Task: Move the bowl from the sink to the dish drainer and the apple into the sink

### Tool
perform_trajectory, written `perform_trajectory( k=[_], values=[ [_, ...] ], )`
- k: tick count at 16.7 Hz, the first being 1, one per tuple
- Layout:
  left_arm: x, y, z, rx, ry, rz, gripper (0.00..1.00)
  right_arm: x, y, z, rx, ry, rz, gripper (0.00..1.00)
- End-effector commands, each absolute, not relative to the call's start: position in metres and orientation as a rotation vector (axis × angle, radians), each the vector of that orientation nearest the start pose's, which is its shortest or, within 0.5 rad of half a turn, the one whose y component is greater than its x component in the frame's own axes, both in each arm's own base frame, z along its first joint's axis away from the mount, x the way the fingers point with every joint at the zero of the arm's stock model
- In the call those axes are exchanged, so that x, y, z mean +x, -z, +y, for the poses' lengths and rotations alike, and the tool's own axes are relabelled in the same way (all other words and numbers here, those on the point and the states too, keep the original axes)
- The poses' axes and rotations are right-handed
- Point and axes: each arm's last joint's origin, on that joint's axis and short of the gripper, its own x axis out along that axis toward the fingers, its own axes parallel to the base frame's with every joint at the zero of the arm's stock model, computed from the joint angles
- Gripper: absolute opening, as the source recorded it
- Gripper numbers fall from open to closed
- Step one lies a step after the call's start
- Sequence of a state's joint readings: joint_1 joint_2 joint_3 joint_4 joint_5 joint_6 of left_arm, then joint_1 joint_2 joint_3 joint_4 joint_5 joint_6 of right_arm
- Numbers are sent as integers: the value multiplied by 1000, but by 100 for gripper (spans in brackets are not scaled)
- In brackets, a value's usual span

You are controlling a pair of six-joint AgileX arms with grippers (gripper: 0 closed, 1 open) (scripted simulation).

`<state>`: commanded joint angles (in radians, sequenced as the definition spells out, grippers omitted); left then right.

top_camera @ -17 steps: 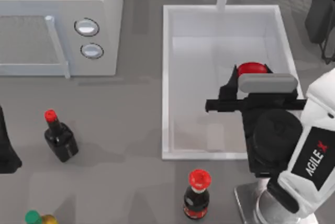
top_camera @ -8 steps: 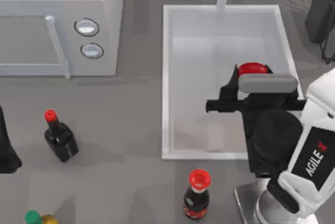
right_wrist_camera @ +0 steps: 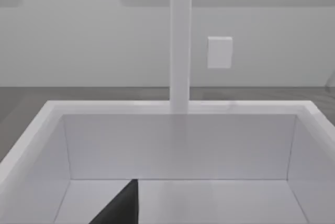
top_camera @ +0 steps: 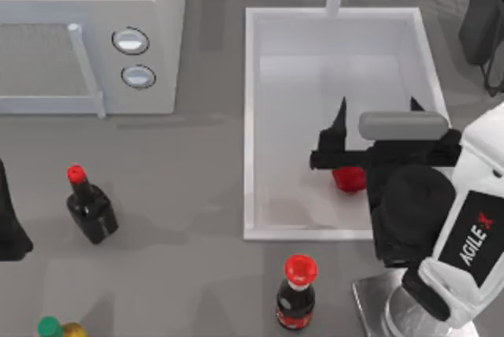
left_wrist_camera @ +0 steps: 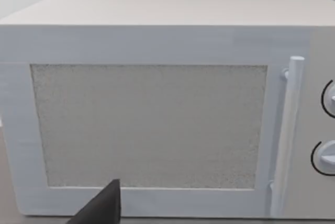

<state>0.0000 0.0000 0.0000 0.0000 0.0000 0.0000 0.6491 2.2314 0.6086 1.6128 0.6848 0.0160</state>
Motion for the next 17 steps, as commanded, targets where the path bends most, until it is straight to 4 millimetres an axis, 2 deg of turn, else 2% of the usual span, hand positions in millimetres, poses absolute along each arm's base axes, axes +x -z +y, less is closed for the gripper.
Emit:
perform_trajectory(
  k=[7,9,11,14,17],
  values=[
    [106,-160,-1,0,0,0,100,270,-59,184,1,9,-1,100],
    [106,-160,-1,0,0,0,100,273,-64,178,-1,15,6,100],
    [106,-160,-1,0,0,0,100,277,-76,163,-8,28,25,100],
    [106,-160,-1,0,0,0,100,279,-102,128,-21,56,72,100],
    [106,-160,-1,0,0,0,100,265,-137,85,-23,86,116,100]
  ],
)
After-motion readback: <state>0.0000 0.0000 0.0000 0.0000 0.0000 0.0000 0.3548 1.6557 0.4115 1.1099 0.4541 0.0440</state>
